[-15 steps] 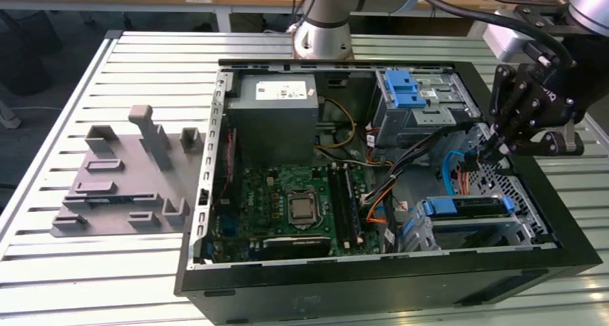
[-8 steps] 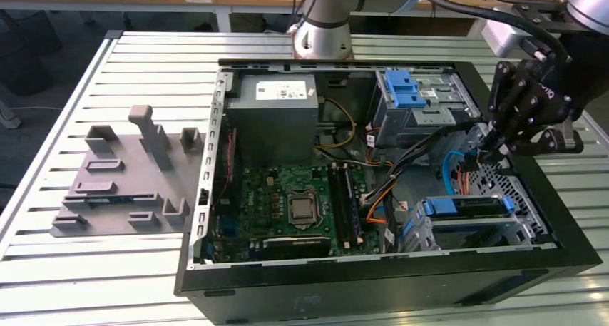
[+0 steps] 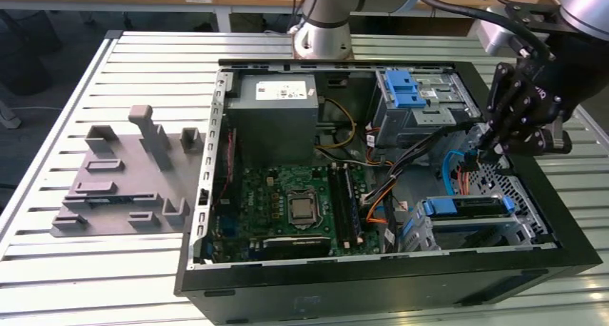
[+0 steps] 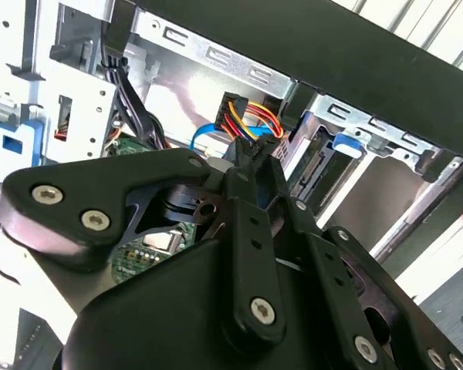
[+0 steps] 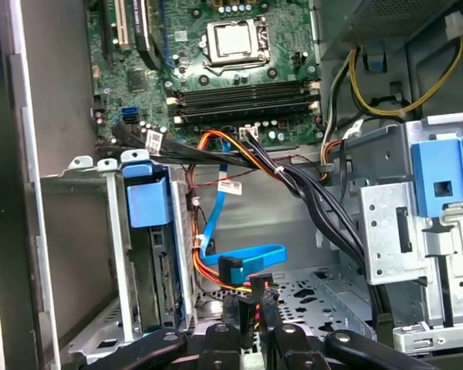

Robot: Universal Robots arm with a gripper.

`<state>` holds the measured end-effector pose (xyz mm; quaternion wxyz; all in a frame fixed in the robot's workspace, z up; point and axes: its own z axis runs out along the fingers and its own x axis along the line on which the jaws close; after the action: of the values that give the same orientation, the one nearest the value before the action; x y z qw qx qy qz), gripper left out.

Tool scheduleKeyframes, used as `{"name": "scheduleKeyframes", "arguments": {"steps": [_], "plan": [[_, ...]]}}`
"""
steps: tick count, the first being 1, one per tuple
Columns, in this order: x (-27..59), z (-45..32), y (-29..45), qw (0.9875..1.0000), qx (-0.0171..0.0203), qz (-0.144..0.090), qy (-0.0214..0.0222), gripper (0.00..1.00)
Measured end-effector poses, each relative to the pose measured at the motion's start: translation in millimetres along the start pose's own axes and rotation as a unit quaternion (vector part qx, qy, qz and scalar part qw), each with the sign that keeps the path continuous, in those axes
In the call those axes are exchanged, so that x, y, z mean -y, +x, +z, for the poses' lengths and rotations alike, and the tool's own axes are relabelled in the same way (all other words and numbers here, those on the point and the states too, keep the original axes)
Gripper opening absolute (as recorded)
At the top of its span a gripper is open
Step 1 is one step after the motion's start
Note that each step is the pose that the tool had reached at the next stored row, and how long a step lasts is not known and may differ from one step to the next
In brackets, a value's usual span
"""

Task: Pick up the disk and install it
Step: 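Insert the first disk wire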

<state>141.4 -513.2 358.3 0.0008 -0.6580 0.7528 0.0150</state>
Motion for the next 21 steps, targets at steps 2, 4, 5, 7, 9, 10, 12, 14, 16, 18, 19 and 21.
{"name": "scheduleKeyframes", "arguments": {"steps": [2, 4, 5, 7, 9, 10, 12, 14, 16, 18, 19, 21], "plan": [[0.2, 1.5, -1.0, 1.0, -0.0014, 0.005, 0.0003, 0.25], [0.5, 2.7, -1.8, 0.9999, -0.0068, 0.007, 0.0011, 0.25], [0.7, 3.2, -2.2, 0.9999, -0.0106, 0.008, 0.0017, 0.25], [0.9, 4.0, -2.8, 0.9998, -0.0194, 0.01, 0.003, 0.25], [1.0, 4.1, -2.7, 0.9996, -0.0251, 0.01, 0.0038, 0.25], [1.0, 4.1, -2.7, 0.9996, -0.0254, 0.01, 0.0038, 0.24], [1.0, 3.9, -2.5, 0.9996, -0.0256, 0.01, 0.0038, 0.17], [1.3, 3.9, -0.5, 0.9996, -0.0255, 0.009, 0.0038, 0.16], [1.1, 4.0, 2.7, 0.9996, -0.0256, 0.007, 0.0041, 0.16], [0.6, 4.2, 5.7, 0.9997, -0.0254, 0.004, 0.0047, 0.16], [0.3, 4.4, 7.3, 0.9997, -0.0254, 0.002, 0.005, 0.16], [-0.2, 4.6, 10.6, 0.9997, -0.0254, 0.0, 0.0057, 0.16]]}}
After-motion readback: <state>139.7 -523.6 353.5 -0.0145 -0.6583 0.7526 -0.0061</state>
